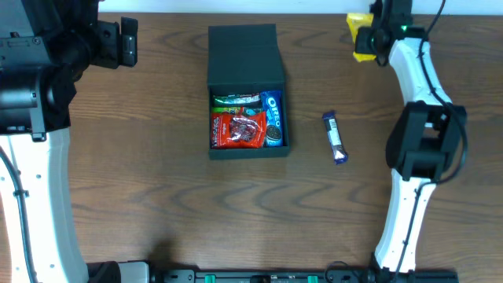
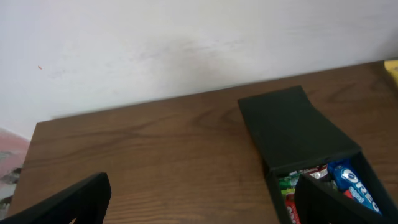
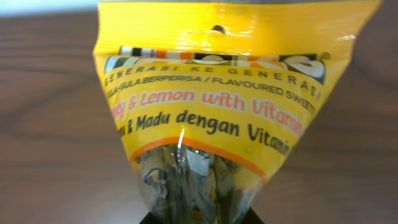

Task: Pack container
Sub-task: 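Move the right gripper to the yellow Hacks bag and grasp it, then carry the yellow Hacks bag over the box and drop it in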

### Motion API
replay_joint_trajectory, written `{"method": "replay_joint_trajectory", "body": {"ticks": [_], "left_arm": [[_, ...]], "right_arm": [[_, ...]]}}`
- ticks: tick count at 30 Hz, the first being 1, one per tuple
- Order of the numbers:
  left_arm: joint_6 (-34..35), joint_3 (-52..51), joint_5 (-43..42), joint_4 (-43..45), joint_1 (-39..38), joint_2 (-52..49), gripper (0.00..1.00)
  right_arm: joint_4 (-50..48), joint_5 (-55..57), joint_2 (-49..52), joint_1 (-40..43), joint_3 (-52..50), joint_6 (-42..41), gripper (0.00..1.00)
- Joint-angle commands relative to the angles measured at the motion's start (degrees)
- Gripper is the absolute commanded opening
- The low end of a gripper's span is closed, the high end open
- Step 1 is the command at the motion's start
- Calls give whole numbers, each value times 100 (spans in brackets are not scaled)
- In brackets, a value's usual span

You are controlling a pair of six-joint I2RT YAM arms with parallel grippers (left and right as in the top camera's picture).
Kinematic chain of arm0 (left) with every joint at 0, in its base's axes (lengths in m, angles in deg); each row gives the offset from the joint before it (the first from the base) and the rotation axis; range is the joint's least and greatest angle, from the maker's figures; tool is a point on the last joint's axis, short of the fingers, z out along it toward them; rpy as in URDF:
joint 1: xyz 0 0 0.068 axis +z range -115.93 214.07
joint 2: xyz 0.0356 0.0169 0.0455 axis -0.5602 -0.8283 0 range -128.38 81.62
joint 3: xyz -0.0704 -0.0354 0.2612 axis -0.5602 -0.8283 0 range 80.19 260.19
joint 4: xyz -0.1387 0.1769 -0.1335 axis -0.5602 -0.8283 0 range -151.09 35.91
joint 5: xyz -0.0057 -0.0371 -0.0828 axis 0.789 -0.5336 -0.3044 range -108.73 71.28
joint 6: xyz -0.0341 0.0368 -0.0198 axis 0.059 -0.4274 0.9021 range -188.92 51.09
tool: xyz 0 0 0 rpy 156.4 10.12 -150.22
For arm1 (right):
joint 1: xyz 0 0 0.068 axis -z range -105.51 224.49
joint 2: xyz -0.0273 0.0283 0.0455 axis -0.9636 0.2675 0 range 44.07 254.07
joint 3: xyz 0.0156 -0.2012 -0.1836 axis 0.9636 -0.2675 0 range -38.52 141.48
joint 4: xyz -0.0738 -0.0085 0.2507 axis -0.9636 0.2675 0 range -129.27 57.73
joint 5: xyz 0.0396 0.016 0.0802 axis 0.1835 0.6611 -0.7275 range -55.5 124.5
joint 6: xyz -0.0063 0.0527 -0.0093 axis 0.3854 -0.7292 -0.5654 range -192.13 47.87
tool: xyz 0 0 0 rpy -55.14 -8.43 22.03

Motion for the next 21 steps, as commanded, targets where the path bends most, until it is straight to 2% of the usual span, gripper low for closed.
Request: {"method": "replay_joint_trajectory", "body": {"ticks": [1,5,9,15,21], "left_arm": [[-127,142,-79,-9,20,11,95],[-258,142,-81,-4,20,11,95],[-275,142,-79,28,20,11,95],[-275,142,-83,160,20,11,95],[-273,142,-87,238,20,11,95]], "right_arm": [[179,-201,-1106,-273,138,745,1],[831,-337,-1834,-645,138,1182,1],[1816,-1296,-2402,-1202,138,1768,1],[3440,-2568,-2483,-1810,79,2946,1],[3998,-2780,-2304,-2286,-227,3550,1]]}}
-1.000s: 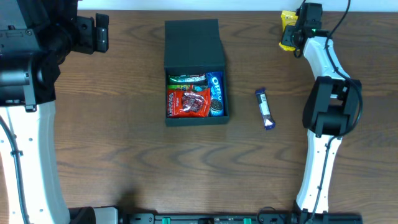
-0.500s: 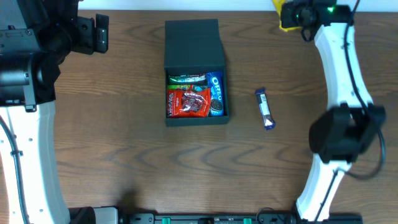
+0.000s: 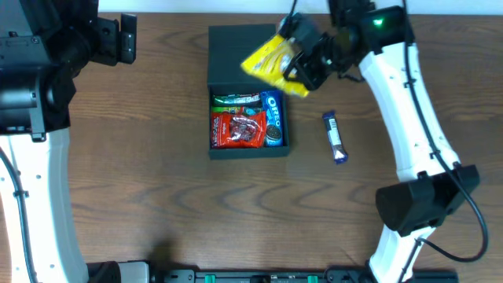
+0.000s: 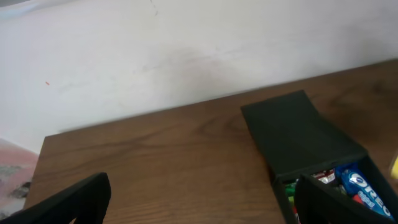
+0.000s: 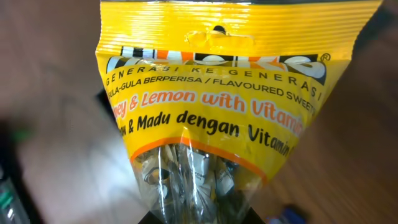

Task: Pack container
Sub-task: 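Carry the yellow Hacks bag over the box and drop it in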

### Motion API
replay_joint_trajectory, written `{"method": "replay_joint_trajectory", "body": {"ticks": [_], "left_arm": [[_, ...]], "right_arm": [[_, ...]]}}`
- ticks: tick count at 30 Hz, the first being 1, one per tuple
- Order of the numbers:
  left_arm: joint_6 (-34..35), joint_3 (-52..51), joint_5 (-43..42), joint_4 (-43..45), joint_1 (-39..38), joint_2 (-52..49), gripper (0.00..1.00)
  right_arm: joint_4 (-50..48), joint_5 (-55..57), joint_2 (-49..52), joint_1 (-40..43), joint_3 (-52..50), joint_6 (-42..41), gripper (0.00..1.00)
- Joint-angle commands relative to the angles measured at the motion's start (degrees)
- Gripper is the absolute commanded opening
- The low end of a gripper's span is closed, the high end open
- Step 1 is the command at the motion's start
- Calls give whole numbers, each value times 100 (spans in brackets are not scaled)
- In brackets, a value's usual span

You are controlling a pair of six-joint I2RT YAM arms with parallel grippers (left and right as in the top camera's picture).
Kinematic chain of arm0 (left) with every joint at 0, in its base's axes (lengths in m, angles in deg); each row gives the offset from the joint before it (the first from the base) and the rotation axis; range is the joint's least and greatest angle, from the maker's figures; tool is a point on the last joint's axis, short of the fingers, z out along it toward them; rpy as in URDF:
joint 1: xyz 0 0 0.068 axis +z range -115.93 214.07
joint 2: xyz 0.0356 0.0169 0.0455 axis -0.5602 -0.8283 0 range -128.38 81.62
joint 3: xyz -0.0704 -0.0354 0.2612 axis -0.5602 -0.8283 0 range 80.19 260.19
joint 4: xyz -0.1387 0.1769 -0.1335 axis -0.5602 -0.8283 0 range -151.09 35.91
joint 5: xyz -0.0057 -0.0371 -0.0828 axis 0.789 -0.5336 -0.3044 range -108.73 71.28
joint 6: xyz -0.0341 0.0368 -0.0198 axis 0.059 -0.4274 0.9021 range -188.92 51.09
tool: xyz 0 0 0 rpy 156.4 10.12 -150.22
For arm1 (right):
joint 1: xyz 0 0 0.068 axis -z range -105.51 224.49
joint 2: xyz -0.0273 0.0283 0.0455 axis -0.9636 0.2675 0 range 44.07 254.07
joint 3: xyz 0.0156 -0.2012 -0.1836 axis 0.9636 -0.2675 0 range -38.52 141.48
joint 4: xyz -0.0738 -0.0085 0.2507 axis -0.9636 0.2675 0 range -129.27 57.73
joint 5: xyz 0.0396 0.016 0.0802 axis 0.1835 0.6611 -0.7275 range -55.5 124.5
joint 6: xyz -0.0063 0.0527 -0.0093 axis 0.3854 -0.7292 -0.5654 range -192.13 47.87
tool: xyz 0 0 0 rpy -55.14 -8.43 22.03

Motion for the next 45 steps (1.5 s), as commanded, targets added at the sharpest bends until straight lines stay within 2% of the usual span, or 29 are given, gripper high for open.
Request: {"method": "replay_joint_trajectory", "body": {"ticks": [1,6,16,21,22,23,24,25,26,27,30,35,36,37,38,39,41,45], "left_arm": [[-42,142,-59,39,20,11,95],[-44,142,-59,39,20,11,95],[-195,142,-57,17,20,11,95],[-295,142,-57,-39,20,11,95],[-297,142,-57,-48,20,11,95],[-297,142,-57,-52,20,11,95],[-297,142,-57,-55,20,11,95],[-297,142,-57,-52,20,11,95],[-297,142,-57,-50,20,11,95],[-297,142,-57,-50,20,11,95],[-297,142,-57,-48,20,11,95],[-297,142,-57,-50,20,11,95],[-297,142,-57,-48,20,11,95],[-297,142,-57,-48,20,11,95],[-297,142,-57,-50,20,11,95],[-295,142,-57,-50,20,11,95],[-297,142,-57,-48,20,11,95],[-299,142,-57,-44,20,11,95]], "right_arm": [[39,-450,186,-280,-216,658,1],[-70,-627,573,-756,-909,1434,1],[-1303,-278,944,-1060,-1875,1436,1],[-1606,-122,944,-1126,-2201,1434,3],[-1624,-98,944,-1132,-2214,1432,16],[-1639,-81,944,-1139,-2212,1379,39],[-1668,-68,942,-1141,-2205,1283,51],[-1679,-63,927,-1141,-2164,1150,83],[-1676,-59,922,-1141,-2098,1025,99],[-1670,-59,916,-1139,-2015,870,99],[-1526,-70,859,-1130,-1510,450,99],[-942,-66,741,-1130,-216,446,97],[-872,-68,732,-1128,-24,448,91],[-813,-59,706,-1126,133,452,74],[-780,-46,693,-1115,262,450,34],[-734,-66,675,-1097,337,450,2],[-560,-120,695,-1056,286,505,2],[-459,-369,734,-1027,-463,793,1]]}}
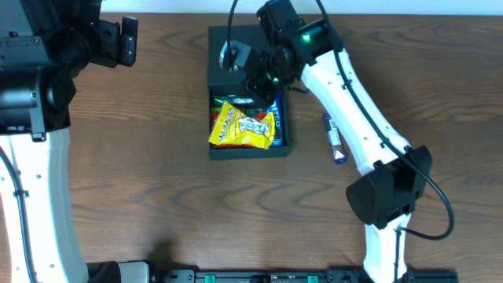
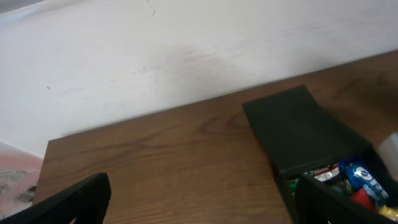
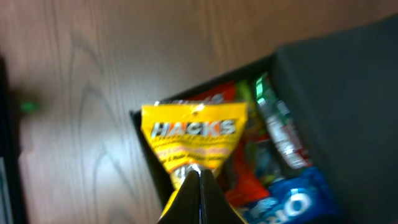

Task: Pack container
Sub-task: 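Carry the yellow Hacks bag over the box and drop it in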

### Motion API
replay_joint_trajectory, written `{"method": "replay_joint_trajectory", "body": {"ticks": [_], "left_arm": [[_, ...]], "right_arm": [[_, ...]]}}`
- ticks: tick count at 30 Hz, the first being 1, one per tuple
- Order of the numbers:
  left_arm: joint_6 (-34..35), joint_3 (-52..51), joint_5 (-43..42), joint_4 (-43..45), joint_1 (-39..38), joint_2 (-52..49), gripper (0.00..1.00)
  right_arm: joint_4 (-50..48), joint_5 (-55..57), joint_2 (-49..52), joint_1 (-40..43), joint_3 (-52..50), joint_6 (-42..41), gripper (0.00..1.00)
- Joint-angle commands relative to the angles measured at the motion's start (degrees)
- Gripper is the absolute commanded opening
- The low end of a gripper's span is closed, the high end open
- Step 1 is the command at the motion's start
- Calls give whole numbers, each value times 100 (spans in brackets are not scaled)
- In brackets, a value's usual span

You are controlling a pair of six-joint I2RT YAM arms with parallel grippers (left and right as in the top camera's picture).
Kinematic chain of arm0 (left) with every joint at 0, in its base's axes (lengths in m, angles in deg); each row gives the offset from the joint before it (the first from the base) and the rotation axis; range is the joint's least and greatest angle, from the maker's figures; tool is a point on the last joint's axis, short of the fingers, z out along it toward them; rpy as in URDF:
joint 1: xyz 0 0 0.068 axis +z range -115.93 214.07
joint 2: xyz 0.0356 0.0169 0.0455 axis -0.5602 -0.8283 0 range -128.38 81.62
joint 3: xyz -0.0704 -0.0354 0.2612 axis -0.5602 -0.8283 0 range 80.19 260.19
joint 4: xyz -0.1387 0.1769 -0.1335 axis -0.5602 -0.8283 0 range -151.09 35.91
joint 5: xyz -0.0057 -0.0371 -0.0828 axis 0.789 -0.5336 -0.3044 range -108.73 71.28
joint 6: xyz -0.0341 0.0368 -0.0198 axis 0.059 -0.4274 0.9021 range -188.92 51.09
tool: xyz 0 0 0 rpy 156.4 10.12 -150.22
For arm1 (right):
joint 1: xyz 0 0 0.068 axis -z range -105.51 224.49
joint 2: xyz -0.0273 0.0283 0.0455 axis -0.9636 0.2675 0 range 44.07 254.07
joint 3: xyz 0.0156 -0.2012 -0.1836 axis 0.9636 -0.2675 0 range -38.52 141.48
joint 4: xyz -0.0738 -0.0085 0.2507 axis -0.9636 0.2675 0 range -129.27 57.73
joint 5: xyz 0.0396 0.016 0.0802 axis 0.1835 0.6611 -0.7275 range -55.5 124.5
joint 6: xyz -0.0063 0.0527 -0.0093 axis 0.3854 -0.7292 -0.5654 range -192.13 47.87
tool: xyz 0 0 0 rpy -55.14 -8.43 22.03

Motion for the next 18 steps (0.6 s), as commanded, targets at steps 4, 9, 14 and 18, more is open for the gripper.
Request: {"method": "replay_joint_trajectory", "body": {"ticks": [4,9,14,18], "left_arm": [[-87,142,-42,7,20,11,95],[-92,142,-42,9,20,11,95],[-109,142,-46,4,20,11,95],[-107,142,-46,4,20,11,95]], "right_arm": [[-299,-195,20,39,-1191,234,2],[-1141,-192,20,33,-2210,160,1],[-1744,-173,24,-28,-2868,146,1],[-1637,-175,7,-31,-2697,68,1]]}}
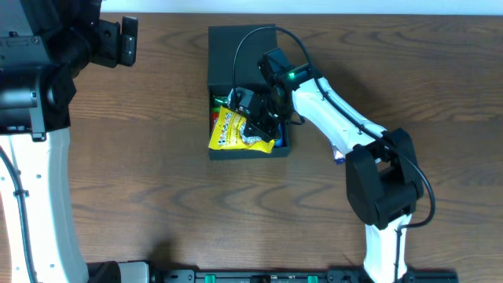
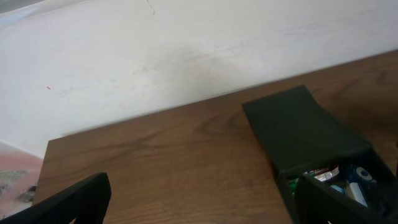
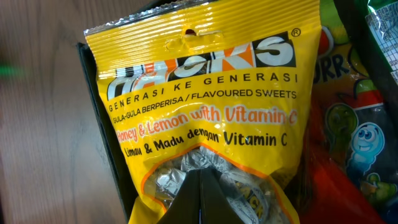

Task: Pack container
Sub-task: 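Carry the yellow Hacks bag over the box and drop it in, then push the yellow Hacks bag down into the box with the right gripper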

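Observation:
The black box (image 1: 244, 47) stands open at the table's back middle, its lid folded back. A yellow Hacks sweet bag (image 1: 234, 132) lies low in the box's front part, over a red snack packet (image 3: 348, 155), with one corner reaching over the left wall (image 3: 104, 137). My right gripper (image 3: 200, 173) is shut on the bag's (image 3: 199, 93) lower end, down inside the box. Far off at the back left, my left gripper (image 2: 199, 208) stands open and holds nothing. The box (image 2: 301, 127) shows at the right of that view.
A blue candy bar (image 1: 339, 156) lies right of the box, mostly hidden under my right arm. A green packet (image 3: 380, 7) sits deeper in the box. Behind the table's back edge is a white wall (image 2: 186, 50).
My right gripper has dropped lower into the box with the yellow bag, which now rests on the packets inside. The left arm has not moved.
My right gripper first held the yellow bag at the table's back right corner. It then held the bag over the box's lid, later just above the box's open part. Now the bag is down inside the box, still gripped.

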### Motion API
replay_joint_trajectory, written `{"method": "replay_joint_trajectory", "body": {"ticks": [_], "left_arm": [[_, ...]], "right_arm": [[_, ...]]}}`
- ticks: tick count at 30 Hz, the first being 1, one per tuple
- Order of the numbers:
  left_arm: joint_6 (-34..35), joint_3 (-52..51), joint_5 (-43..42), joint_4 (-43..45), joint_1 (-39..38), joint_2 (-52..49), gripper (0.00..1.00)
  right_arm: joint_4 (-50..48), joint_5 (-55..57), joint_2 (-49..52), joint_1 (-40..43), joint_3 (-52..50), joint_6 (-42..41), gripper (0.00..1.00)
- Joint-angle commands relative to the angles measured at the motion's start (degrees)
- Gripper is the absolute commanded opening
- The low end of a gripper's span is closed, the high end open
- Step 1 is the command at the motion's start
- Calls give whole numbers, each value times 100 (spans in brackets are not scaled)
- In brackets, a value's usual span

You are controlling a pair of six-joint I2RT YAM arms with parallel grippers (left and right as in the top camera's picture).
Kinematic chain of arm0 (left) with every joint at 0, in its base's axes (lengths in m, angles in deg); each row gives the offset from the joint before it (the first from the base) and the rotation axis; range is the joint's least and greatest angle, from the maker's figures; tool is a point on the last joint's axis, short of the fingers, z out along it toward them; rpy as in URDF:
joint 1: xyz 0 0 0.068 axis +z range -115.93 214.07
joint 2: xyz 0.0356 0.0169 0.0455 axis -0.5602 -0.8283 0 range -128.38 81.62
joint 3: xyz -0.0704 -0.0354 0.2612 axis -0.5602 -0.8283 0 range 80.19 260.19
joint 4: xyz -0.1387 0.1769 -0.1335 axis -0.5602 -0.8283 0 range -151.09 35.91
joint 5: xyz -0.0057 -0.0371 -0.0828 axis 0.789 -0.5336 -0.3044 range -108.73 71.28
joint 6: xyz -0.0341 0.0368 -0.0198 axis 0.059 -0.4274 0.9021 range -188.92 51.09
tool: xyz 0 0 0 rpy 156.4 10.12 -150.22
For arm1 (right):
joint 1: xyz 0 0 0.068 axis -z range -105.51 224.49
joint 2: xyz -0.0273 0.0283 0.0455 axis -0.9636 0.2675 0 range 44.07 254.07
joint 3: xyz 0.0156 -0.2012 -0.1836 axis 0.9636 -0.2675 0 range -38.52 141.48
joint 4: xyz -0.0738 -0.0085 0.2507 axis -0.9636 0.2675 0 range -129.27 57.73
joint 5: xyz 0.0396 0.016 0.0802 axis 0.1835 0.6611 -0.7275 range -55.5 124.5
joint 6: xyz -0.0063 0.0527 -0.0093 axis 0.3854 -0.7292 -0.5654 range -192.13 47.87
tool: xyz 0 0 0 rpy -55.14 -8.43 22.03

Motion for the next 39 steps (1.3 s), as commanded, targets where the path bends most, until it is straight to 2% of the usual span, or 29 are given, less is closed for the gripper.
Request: {"method": "replay_joint_trajectory", "body": {"ticks": [1,8,13,19,28,33,39], "left_arm": [[-105,142,-46,4,20,11,95],[-105,142,-46,0,20,11,95],[-105,142,-44,-7,20,11,95],[-105,142,-44,-2,20,11,95],[-105,142,-44,-7,20,11,95],[-105,142,-44,-15,20,11,95],[-105,142,-44,-13,20,11,95]], "right_arm": [[223,83,26,-26,96,-61,1],[1484,87,4,79,1589,144,1],[2284,127,7,107,1572,461,1],[2225,525,9,96,861,446,1],[1064,1665,17,177,37,-256,1],[1139,1670,15,175,177,-251,1],[2306,758,15,177,1596,297,1]]}}
